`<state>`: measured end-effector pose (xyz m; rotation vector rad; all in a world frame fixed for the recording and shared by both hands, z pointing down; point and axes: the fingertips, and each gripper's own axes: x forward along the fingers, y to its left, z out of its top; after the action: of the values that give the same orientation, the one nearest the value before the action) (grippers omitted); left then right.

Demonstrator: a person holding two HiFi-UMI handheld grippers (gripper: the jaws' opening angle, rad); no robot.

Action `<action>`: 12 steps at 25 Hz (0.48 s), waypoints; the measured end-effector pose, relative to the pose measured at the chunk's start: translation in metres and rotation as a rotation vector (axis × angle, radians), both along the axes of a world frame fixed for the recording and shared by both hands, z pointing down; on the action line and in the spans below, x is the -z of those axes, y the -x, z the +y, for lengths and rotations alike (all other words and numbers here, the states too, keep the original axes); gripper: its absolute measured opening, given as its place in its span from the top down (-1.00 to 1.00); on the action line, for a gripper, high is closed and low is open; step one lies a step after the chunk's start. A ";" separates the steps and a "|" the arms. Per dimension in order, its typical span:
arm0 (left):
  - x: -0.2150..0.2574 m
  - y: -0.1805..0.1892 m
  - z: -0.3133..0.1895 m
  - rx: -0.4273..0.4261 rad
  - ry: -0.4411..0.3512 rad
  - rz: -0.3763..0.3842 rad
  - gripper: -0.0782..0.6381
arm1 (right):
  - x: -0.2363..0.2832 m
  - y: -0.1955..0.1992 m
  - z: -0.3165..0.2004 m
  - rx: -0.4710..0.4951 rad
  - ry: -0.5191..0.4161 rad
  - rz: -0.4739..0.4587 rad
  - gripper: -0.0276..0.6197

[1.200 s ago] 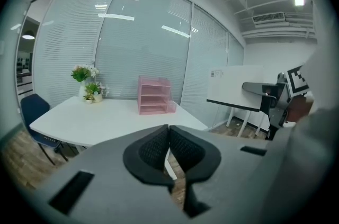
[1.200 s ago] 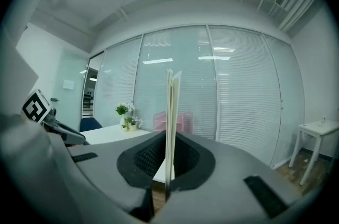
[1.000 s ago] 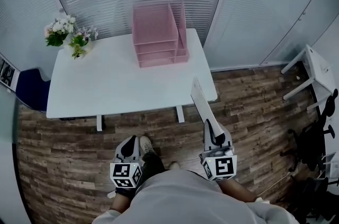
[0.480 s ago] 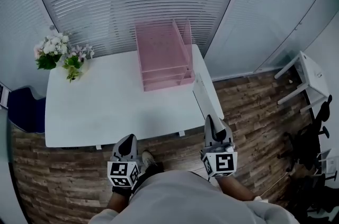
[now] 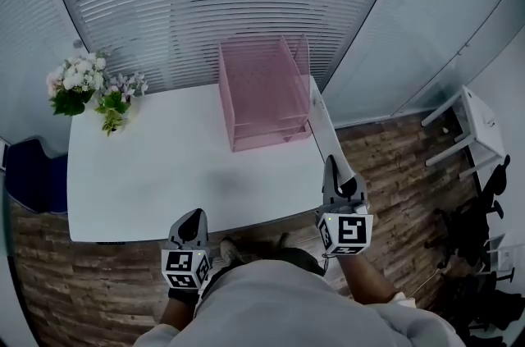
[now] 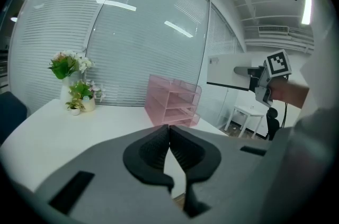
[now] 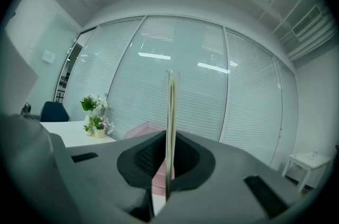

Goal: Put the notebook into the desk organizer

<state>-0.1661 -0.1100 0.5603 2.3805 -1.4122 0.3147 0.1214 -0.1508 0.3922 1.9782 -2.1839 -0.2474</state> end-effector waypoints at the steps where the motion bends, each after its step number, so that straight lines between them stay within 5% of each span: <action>1: -0.001 0.002 -0.003 0.007 0.001 -0.003 0.76 | 0.002 0.000 -0.012 0.004 -0.002 0.017 0.84; 12: -0.007 0.009 -0.008 0.198 0.021 0.038 0.76 | 0.021 0.019 -0.174 0.173 0.068 0.415 0.84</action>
<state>-0.1747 -0.1185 0.5671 2.1959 -1.6023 0.2295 0.1026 -0.3245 0.3711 1.5352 -2.0550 -0.5462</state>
